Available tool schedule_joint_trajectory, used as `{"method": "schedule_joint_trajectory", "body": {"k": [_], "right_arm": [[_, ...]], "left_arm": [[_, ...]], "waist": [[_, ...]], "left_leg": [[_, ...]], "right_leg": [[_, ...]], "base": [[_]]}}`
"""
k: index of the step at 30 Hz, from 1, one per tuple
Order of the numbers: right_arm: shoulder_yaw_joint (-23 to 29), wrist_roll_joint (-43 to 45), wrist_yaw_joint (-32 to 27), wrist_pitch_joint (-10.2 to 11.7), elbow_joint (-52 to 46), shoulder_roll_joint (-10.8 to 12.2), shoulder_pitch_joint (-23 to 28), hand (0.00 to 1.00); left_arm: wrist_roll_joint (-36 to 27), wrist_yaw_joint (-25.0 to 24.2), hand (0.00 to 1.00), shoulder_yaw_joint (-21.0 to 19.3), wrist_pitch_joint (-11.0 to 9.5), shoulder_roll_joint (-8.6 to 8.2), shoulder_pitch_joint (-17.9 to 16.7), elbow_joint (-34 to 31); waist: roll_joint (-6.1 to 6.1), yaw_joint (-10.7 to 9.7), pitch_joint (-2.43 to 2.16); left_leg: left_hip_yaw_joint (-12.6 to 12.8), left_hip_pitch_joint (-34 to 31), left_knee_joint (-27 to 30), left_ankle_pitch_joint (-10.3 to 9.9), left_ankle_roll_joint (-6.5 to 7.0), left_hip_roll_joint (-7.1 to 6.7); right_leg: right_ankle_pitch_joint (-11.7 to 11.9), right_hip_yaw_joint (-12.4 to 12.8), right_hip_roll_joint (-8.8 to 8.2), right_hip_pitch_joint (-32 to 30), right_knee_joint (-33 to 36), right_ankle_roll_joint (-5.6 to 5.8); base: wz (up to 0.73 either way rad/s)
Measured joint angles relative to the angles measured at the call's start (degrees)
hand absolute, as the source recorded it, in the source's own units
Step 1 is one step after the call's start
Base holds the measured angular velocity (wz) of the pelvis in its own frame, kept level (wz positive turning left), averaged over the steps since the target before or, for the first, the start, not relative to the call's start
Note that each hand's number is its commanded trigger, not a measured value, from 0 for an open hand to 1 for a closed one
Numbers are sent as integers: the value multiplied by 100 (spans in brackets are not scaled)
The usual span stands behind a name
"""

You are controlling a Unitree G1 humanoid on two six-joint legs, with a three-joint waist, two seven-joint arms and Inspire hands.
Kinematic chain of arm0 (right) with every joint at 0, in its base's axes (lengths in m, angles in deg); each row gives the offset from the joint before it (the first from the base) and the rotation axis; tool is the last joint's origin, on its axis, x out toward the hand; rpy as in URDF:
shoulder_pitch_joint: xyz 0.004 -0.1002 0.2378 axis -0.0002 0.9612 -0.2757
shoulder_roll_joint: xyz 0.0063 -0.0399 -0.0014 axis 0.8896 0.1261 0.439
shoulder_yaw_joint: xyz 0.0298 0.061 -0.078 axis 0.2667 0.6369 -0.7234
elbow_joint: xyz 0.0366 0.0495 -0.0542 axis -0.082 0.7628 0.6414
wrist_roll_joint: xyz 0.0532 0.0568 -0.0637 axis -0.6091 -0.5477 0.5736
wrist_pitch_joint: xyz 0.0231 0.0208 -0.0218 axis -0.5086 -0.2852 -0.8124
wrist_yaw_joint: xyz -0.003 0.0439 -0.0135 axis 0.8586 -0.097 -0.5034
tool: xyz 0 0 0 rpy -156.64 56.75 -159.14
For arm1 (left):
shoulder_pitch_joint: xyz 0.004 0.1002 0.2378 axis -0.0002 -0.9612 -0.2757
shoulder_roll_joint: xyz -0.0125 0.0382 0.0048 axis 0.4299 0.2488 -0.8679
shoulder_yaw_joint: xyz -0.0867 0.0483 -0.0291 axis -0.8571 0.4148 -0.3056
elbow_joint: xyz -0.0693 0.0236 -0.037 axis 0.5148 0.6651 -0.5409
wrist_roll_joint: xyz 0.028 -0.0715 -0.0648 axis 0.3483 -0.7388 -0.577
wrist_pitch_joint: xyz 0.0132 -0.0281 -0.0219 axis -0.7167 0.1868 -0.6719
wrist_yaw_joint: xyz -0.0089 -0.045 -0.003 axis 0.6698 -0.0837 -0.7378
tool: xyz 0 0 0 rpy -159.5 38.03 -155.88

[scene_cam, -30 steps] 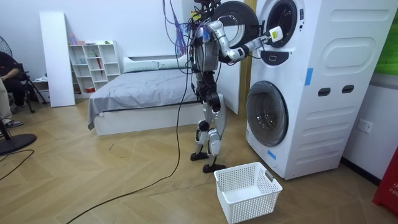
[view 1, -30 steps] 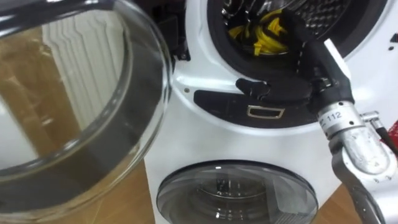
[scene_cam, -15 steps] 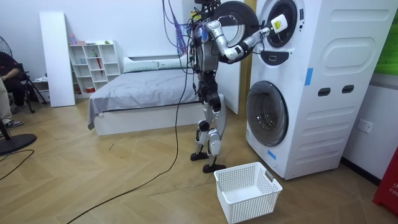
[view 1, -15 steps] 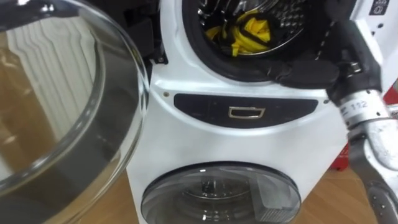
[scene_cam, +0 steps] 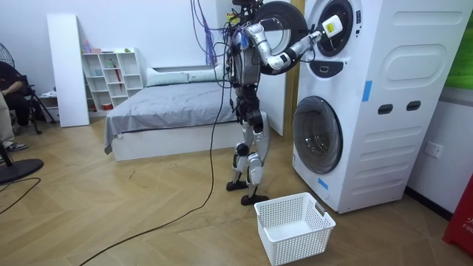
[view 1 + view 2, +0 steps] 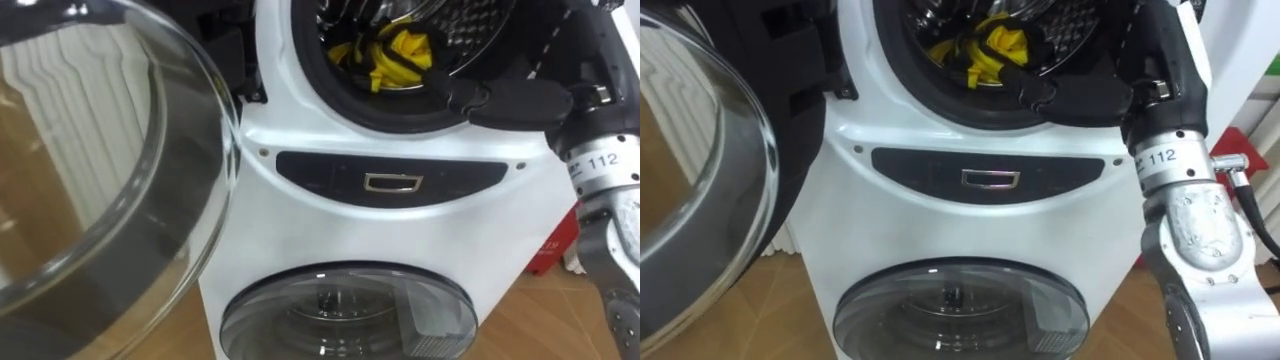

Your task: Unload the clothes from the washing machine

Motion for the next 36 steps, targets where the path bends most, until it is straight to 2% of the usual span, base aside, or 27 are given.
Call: {"method": "schedule_joint_trajectory", "body": {"k": [5,8,16,21,25,29,32,33,34,36], "right_arm": [[-148,-31,-60,-50,460,-5,-434,0],[-312,-40,-7,-77,760,-28,-655,0],[-830,277,235,-207,1512,-117,-1328,0],[-1210,448,388,-210,1877,-215,-1364,0],[-1210,799,431,-243,2101,-222,-1400,0],[-1269,1197,528,-391,2214,-225,-1401,0],[-1263,1379,539,-395,2220,-231,-1419,0],[-1261,1437,539,-401,2221,-231,-1419,0],[-1255,1495,543,-405,2221,-231,-1420,0],[-1234,1574,607,-505,2224,-231,-1484,0]], "left_arm": [[-6,-68,0,38,72,0,2,-38],[6,-82,0,34,124,3,15,-46],[106,-202,0,34,282,15,35,-25],[103,-211,0,36,293,50,117,-62],[106,-235,0,34,408,56,101,-146],[109,-243,0,34,425,53,116,-283],[114,-244,0,-24,462,48,117,-308],[124,-244,0,-89,492,40,108,-316],[124,-245,0,-109,507,40,94,-321],[117,-294,0,-194,600,19,28,-415]], "waist": [[-65,93,8],[-141,184,17],[-302,417,-14],[-394,655,15],[-424,673,17],[-469,747,-3],[-464,756,0],[-435,750,21],[-435,740,20],[-425,672,19]], "left_leg": [[-84,7,14,1,-1,-1],[-170,-7,49,1,-2,-1],[-499,-70,103,5,-8,-13],[-579,-35,102,5,-8,-26],[-597,-45,100,5,-7,-52],[-615,-56,90,4,-7,-72],[-621,-65,86,4,-7,-74],[-627,-68,87,4,-6,-74],[-635,-76,88,3,-6,-74],[-677,-100,93,1,-6,-81]], "right_leg": [[-37,-28,2,28,-3,-11],[-61,-156,-22,45,-3,-29],[-125,-482,-108,160,-36,-17],[-134,-582,-129,254,-89,-4],[-139,-615,-137,257,-87,3],[-143,-627,-136,253,-93,5],[-144,-623,-135,250,-94,6],[-144,-628,-135,249,-94,6],[-144,-637,-137,247,-95,7],[-144,-663,-145,240,-90,6]], "base": [[6],[15],[22],[12],[3],[0],[0],[0],[5],[8]]}}
